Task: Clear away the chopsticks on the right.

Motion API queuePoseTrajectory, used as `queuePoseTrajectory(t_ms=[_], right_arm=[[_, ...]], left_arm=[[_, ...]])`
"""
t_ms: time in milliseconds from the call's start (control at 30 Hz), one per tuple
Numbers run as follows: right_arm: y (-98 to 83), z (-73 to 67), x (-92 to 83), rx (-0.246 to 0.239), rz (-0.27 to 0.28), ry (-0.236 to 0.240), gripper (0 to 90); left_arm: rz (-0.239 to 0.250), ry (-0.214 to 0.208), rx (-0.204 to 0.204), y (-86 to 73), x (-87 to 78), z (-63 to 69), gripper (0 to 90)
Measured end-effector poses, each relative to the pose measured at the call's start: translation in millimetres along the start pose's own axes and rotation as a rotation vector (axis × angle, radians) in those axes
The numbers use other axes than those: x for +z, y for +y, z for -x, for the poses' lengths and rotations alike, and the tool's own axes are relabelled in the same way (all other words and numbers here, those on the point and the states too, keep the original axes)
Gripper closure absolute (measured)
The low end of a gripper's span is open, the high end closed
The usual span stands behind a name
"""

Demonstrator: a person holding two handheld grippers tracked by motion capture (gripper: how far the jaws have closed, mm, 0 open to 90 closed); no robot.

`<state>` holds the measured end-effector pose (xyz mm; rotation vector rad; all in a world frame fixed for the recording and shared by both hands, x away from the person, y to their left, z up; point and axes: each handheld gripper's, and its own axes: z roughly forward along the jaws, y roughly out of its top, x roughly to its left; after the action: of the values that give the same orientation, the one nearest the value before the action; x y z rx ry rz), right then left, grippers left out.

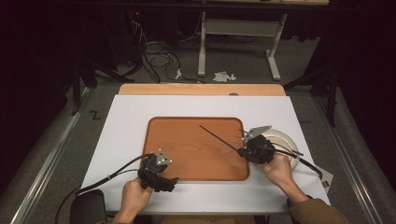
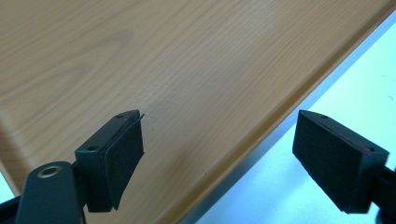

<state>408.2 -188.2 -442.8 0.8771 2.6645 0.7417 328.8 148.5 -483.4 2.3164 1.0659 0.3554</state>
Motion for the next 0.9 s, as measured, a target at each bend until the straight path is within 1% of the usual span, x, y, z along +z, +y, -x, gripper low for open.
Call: queuePoseTrajectory(t_ms=[33,67,100,133,167,267,300,333,367,400,467,500,533,567,633,700,900], right_arm=[[1.0,-2.2,6.0,-0.006,-0.026,-0.007,86.1],[1.0,-2.2,6.0,-0.006,-0.026,-0.007,86.1],[2.1,-4.3,16.2,-0.006,-0.064,0.0,86.0],[2.3,-5.5,20.3,-0.007,-0.075,0.0,86.0],[2.3,-5.5,20.3,-0.007,-0.075,0.0,86.0],[3.0,-7.7,28.6,-0.01,-0.099,-0.018,86.0],[3.1,-8.1,30.0,0.0,-0.105,-0.02,85.9],[3.0,-7.7,31.1,-0.007,-0.111,-0.026,85.8],[2.8,-8.4,32.6,-0.002,-0.117,-0.034,85.8],[2.5,-8.5,34.2,-0.008,-0.131,-0.029,85.8],[2.0,-9.9,36.5,-0.009,-0.14,-0.026,85.6],[1.2,-10.5,39.9,-0.013,-0.16,-0.028,85.5],[1.2,-10.5,39.9,-0.013,-0.16,-0.028,85.5],[0.1,-11.7,44.2,-0.021,-0.173,-0.026,85.3],[0.3,-12.1,44.5,-0.027,-0.18,-0.028,85.2],[0.6,-12.2,45.1,-0.021,-0.172,-0.024,83.1],[2.1,-12.5,43.4,-0.018,-0.166,-0.02,82.5]], left_arm=[[0.003,0.001,0.001,0.0,-1.0,-0.1,16.6],[0.003,0.001,0.001,0.0,-1.0,-0.1,16.5],[0.006,0.001,0.0,0.0,-1.6,-0.2,16.5],[0.007,0.002,0.0,0.1,-1.9,-0.3,16.5],[0.009,0.001,-0.002,0.1,-1.7,-0.2,16.5],[0.003,-0.001,0.0,0.2,-1.0,-0.1,16.5],[0.004,-0.001,0.0,0.1,-1.2,-0.1,16.5],[0.004,-0.002,0.002,0.0,-1.5,-0.1,16.5],[0.004,-0.002,0.003,-0.1,-1.8,-0.1,16.5],[0.005,-0.001,0.003,-0.2,-2.1,0.0,16.6],[0.006,-0.001,0.002,-0.2,-2.4,0.0,16.5],[0.006,-0.002,0.001,0.0,-2.0,0.0,16.5],[0.005,-0.003,-0.002,0.1,-1.5,0.1,16.6],[0.003,-0.002,0.0,0.1,-1.2,0.1,16.6],[0.004,-0.002,0.002,-0.1,-1.8,0.0,16.6],[0.004,-0.002,0.002,-0.2,-1.8,0.0,16.5],[0.002,-0.003,0.0,0.1,-0.4,0.2,16.5]])
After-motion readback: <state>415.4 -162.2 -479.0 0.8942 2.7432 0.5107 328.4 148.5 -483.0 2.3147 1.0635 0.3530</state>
